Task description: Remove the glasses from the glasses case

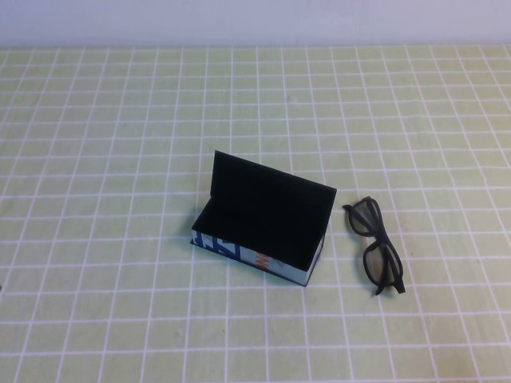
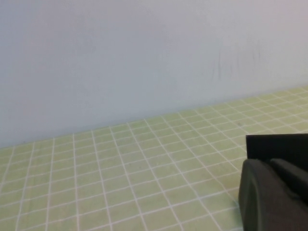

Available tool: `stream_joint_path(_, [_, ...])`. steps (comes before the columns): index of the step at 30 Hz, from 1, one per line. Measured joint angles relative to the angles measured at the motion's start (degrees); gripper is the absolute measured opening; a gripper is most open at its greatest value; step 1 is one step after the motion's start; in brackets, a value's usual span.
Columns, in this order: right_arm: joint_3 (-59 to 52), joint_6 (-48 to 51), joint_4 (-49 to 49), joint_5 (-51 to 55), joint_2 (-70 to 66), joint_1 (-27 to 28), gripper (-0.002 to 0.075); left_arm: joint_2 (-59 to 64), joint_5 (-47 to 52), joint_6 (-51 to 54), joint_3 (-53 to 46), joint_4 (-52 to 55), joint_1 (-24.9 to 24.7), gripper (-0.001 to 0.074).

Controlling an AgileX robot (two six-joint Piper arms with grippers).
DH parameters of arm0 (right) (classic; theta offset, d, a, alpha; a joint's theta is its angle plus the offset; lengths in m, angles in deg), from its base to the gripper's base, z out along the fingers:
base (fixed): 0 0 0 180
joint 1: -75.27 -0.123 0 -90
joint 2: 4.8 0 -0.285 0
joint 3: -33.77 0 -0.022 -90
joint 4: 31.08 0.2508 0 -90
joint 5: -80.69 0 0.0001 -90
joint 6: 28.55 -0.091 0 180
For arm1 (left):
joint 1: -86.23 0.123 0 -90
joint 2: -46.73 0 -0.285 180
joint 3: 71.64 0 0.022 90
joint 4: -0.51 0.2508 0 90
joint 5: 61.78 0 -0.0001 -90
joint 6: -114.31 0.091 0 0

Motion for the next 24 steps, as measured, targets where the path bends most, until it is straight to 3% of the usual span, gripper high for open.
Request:
stream_joint_path(3, [0.00, 0.00, 0.00, 0.09, 0.00, 0.00, -0.0018, 0.00, -1.76, -2.86, 0.00, 4.64, 0.00, -0.0004])
stream_joint_path(5, [0.00, 0.00, 0.00, 0.09, 0.00, 0.00, -0.0018, 0.00, -3.79, -12.10, 0.00, 14.11, 0.00, -0.0004])
stream_joint_path(11, [0.00, 0.00, 0.02, 0.09, 0.00, 0.00, -0.0018, -0.55, -7.03, -62.29, 0.00, 59.93, 0.00, -0.0004])
stream_joint_path(13, [0.00, 0.00, 0.02, 0.09, 0.00, 0.00, -0.0018, -1.99, -8.62, -71.51, -0.30, 69.87, -1.02, -0.0004])
stream_joint_path(20, [0.00, -0.03, 0.02, 0.09, 0.00, 0.00, -0.0018, -7.16, -30.12, -75.87, -7.98, 78.12, -4.83, -0.0004])
stream_joint_path(24, [0.00, -0.03, 0.02, 0.09, 0.00, 0.00, -0.0018, -7.32, -27.69, -76.70, -9.63, 77.75, -4.97, -0.0004])
